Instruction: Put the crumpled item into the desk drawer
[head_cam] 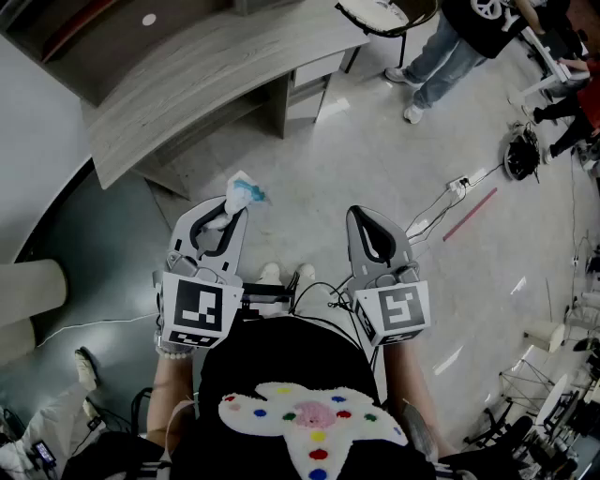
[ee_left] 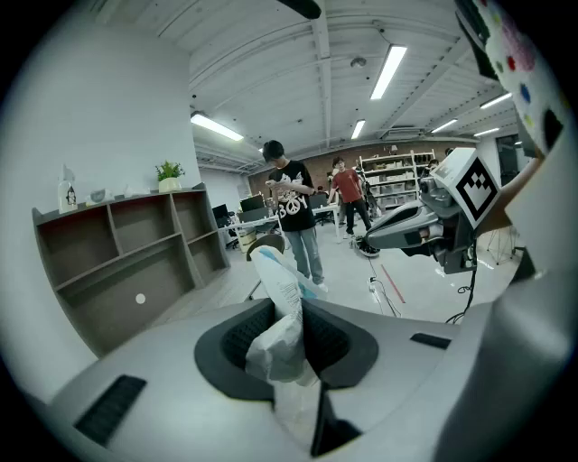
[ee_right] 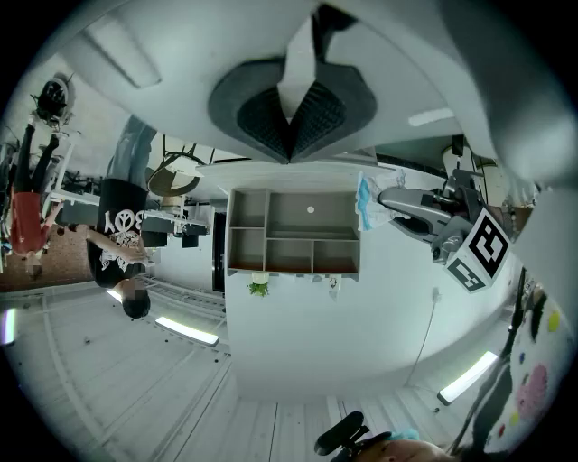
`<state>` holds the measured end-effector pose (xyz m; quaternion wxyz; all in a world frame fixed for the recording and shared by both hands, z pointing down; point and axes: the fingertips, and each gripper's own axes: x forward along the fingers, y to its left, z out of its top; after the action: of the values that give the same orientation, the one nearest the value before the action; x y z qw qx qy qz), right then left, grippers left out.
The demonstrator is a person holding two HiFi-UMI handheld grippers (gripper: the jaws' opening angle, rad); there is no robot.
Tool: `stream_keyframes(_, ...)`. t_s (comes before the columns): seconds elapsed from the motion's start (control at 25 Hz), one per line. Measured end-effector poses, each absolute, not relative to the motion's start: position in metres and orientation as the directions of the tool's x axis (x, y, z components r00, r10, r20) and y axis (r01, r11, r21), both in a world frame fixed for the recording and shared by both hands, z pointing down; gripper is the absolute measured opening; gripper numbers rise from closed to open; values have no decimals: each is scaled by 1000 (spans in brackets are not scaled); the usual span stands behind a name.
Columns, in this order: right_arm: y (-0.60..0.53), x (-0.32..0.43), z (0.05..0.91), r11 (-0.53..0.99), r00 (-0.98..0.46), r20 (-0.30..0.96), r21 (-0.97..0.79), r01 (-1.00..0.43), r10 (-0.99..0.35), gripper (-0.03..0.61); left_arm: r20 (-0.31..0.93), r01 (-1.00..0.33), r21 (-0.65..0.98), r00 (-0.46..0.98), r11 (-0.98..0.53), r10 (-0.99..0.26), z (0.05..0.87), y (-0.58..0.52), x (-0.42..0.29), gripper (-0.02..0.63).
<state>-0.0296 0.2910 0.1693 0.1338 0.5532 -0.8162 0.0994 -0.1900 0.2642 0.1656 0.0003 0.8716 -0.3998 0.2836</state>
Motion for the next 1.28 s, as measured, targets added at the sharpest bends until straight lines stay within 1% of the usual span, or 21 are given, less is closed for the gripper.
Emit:
stream_keyframes(0.36,291,-28,171,356,-340,326,-10,-934,-882,9,497,-692,-224,524,-686,-691,167,263,-190,69)
stream_keyframes(0.56,290,-30,166,347,-332,299,-3,-938,-894,9,490,-689,-218,535,-691,-688,165,263,-190,69)
stream_keyframes(0.72,289,-30,159,324,-322,262,-35,-945,-910,9,479,-684,-218,547,-697,-687,163,262,-191,69)
stream_keyframes(0.88,293,-26,155,294,-297,253,-52,-954,-921,9,471,-677,-221,556,-702,-685,158,264,-190,69)
stream_keyframes(1.28,277,-52,162,218,-217,257,-28,-976,-942,9,443,-644,-230,598,-729,-668,159,240,-221,69)
